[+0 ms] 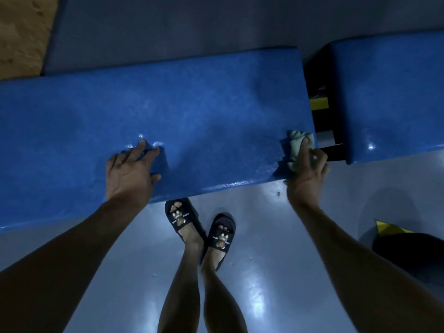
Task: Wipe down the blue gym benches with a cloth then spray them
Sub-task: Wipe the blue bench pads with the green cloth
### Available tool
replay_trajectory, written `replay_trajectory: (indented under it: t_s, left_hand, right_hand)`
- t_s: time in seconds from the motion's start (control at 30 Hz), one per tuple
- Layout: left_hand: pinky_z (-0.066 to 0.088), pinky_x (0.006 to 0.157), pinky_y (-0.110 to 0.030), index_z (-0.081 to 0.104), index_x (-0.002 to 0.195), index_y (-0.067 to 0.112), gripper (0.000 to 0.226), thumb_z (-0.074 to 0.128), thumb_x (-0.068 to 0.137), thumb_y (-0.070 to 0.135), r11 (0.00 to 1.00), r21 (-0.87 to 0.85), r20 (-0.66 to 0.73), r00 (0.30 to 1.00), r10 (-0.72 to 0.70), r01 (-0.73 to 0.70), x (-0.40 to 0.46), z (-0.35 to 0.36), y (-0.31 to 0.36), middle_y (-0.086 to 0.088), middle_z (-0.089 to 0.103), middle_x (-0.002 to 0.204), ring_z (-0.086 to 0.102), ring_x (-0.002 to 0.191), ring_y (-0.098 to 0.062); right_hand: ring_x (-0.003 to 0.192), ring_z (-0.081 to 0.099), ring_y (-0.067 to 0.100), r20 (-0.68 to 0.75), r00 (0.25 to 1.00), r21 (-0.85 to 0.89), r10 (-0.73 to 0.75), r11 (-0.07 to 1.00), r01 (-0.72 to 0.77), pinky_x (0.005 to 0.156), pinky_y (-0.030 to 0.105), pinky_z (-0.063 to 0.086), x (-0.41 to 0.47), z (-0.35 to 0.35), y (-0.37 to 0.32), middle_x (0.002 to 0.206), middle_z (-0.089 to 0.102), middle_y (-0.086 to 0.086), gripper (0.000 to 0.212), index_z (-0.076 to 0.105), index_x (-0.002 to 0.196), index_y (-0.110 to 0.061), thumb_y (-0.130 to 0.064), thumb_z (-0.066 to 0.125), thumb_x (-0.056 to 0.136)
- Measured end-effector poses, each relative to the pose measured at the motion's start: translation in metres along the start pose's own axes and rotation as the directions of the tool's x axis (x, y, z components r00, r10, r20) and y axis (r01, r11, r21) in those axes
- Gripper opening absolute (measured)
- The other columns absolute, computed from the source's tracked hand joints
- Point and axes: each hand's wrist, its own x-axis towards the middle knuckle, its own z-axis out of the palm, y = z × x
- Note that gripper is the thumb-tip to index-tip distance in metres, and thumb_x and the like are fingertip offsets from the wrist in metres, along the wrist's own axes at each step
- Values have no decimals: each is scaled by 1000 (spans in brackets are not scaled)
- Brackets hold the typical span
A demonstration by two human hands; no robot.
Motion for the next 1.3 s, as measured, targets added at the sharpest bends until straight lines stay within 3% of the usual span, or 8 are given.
replay_trajectory:
  t_s: [0.1,0.4,0.57,0.77,0.87,1.03,1.2,1.3]
  left_hand:
    - [25,112,-45,44,142,32,66,73,82,31,1000,2,6,1000,-13,13,2,0,3,-1,34,157,42,132,-35]
    - [27,111,-47,45,141,32,69,75,79,31,1000,17,16,1000,-5,5,5,5,-1,-2,38,155,45,131,-36]
    - [26,112,-47,44,142,31,68,74,80,31,1000,28,16,1000,-7,6,5,6,1,-2,37,155,44,131,-36]
    - [23,113,-44,43,143,29,68,73,82,29,999,12,22,999,-30,30,2,1,9,-2,34,157,40,133,-37]
    - [22,113,-43,42,144,30,68,72,83,29,999,6,41,999,-34,34,2,-1,8,-1,32,158,39,134,-36]
    - [23,113,-43,44,143,29,67,73,82,30,1000,-8,27,999,-21,21,2,-1,6,-2,33,157,39,134,-37]
    - [24,113,-45,44,142,29,67,73,82,30,999,-43,8,1000,-6,7,2,4,1,-2,34,156,40,133,-38]
    - [24,114,-46,44,142,30,67,73,82,31,997,-78,-19,1000,13,-15,1,8,-4,-1,35,156,39,133,-38]
  right_hand:
    - [115,37,42,-71,991,119,110,988,-101,98,47,39,-29,27,-49,149,25,21,91,23,156,-21,7,49,74]
    - [105,50,35,241,689,17,-683,713,701,86,43,52,-53,18,-13,139,46,9,71,40,150,-23,-9,48,81]
    - [108,39,34,84,975,-56,-206,976,211,77,48,54,-17,-12,43,140,37,11,89,35,152,-27,12,53,73]
    - [115,39,35,-55,945,311,321,905,-289,94,38,38,-36,24,-43,139,33,18,90,25,156,-23,-2,64,78]
    - [112,41,31,93,992,152,-83,986,68,76,37,47,-70,26,-68,139,34,13,92,25,155,-23,5,59,74]
    - [99,50,35,271,676,-39,-685,694,719,80,40,51,-18,-12,4,136,46,10,77,43,148,-20,-6,57,73]
    - [108,42,37,78,979,-97,-189,976,196,84,43,48,23,-34,34,133,40,16,74,37,150,-24,-1,49,81]
    - [122,37,36,-12,984,14,178,984,-177,93,44,44,5,-15,-2,143,33,14,80,29,154,-29,1,53,83]
